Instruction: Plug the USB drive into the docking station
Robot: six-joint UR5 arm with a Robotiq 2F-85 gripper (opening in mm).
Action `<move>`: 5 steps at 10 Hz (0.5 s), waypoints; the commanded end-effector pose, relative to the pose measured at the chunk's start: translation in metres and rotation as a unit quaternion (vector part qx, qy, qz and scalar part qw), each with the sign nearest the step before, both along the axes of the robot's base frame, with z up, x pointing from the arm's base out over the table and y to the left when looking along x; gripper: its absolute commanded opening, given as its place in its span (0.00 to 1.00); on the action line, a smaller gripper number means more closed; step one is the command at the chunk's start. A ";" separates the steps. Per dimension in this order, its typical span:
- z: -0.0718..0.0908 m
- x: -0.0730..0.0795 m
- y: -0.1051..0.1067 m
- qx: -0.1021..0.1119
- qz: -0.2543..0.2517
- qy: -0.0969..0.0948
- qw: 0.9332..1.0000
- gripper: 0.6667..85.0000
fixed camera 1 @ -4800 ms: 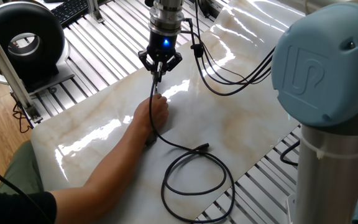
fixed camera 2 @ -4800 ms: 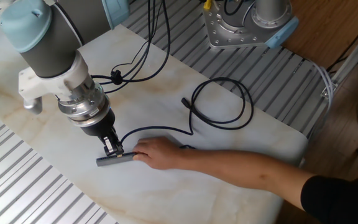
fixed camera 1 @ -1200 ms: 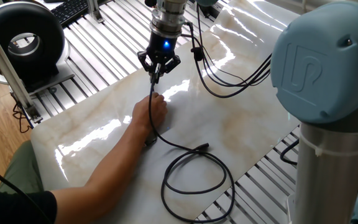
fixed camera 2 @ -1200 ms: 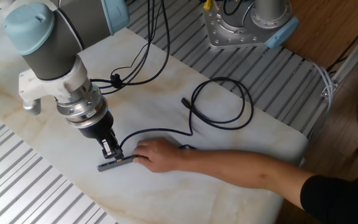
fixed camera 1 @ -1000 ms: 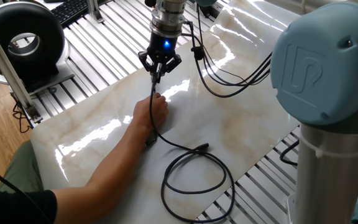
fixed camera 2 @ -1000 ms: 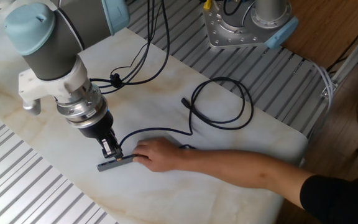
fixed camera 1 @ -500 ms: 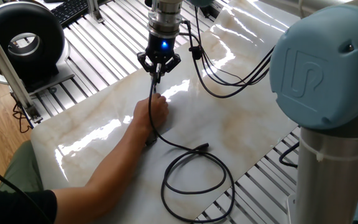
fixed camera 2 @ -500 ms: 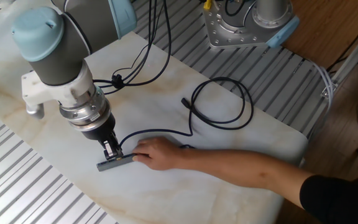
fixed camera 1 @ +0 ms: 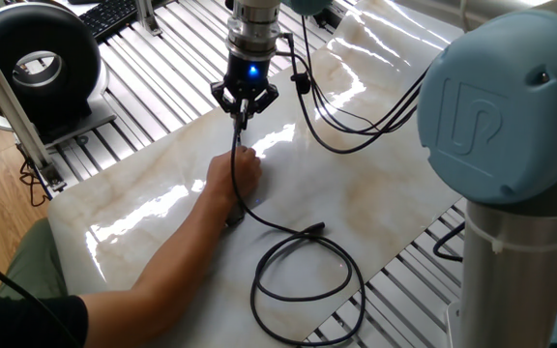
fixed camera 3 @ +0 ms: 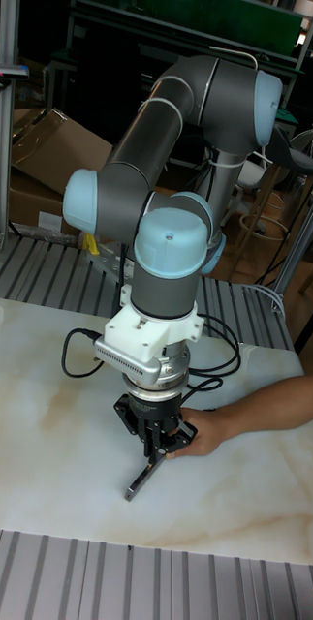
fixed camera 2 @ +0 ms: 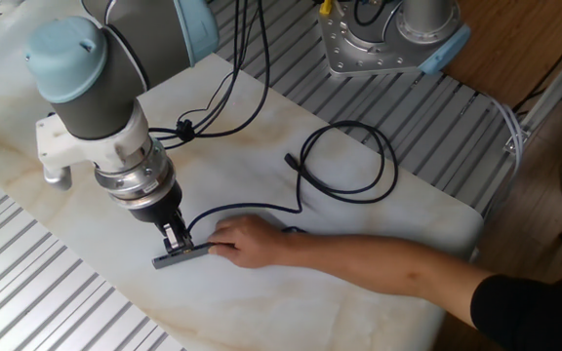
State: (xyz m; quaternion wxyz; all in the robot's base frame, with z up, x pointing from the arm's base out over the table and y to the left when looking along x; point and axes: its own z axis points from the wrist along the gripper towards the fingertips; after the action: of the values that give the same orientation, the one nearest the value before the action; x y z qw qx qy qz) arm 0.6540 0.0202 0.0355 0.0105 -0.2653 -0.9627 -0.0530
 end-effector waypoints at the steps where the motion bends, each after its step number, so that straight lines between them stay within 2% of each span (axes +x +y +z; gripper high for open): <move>1: 0.001 0.001 0.004 0.004 -0.003 0.001 1.000 0.01; 5: -0.002 0.001 0.000 0.004 -0.001 0.006 1.000 0.01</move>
State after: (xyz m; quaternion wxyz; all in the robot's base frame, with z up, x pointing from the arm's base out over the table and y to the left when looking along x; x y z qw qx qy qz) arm 0.6541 0.0205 0.0329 0.0141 -0.2647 -0.9629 -0.0504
